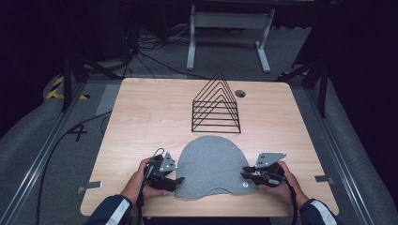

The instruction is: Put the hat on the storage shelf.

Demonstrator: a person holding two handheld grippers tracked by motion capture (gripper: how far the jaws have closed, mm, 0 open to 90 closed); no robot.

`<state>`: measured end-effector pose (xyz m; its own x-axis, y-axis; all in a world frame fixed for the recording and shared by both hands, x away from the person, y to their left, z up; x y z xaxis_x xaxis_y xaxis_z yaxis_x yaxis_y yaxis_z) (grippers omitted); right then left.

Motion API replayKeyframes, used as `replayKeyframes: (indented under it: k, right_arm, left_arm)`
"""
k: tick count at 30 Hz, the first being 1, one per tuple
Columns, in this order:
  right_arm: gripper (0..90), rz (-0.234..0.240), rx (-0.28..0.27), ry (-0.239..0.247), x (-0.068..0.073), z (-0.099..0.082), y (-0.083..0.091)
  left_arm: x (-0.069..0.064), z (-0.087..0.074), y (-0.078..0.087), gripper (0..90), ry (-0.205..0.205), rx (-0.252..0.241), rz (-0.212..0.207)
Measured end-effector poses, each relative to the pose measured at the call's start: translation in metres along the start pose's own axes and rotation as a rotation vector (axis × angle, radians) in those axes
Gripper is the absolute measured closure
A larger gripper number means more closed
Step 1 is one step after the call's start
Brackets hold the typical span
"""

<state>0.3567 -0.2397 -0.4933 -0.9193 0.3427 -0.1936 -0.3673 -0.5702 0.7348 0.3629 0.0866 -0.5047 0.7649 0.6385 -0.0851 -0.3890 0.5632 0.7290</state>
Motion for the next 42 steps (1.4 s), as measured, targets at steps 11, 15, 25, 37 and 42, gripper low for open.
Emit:
replayKeyframes:
  k: [11,15,25,37,42]
  right_arm:
    - [62.6,0.011,0.009,0.001,0.014,0.004,0.0]
    - [54.2,-0.041,0.017,-0.023,0.004,0.006,0.004]
    - [36.8,-0.154,0.007,-0.1,-0.044,0.025,-0.002]
    - [27.3,-0.119,0.053,-0.156,-0.061,0.038,-0.037]
    - [21.5,-0.137,0.105,-0.167,-0.062,0.033,-0.046]
  left_arm:
    - [0.011,-0.001,0.002,29.1,0.041,0.017,-0.013]
    - [0.013,0.006,0.004,28.4,0.043,0.001,-0.021]
    - [0.039,0.032,-0.004,22.7,0.117,-0.011,-0.037]
    - [0.049,0.045,-0.03,19.0,0.102,0.045,-0.039]
    - [0.046,0.044,-0.038,16.0,0.104,0.053,-0.026]
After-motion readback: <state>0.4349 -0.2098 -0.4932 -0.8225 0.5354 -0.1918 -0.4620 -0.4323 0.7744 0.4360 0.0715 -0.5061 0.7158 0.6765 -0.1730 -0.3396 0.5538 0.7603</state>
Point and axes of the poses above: each handheld gripper's, and its own axes: y roughly backward along the jaws, z roughly out of its top, x roughly to its left, the point moved 5 cm from there along -y, roughly forward along the jaws, and after that the axes turned 13 degrees about y, right-handed, at the moved point
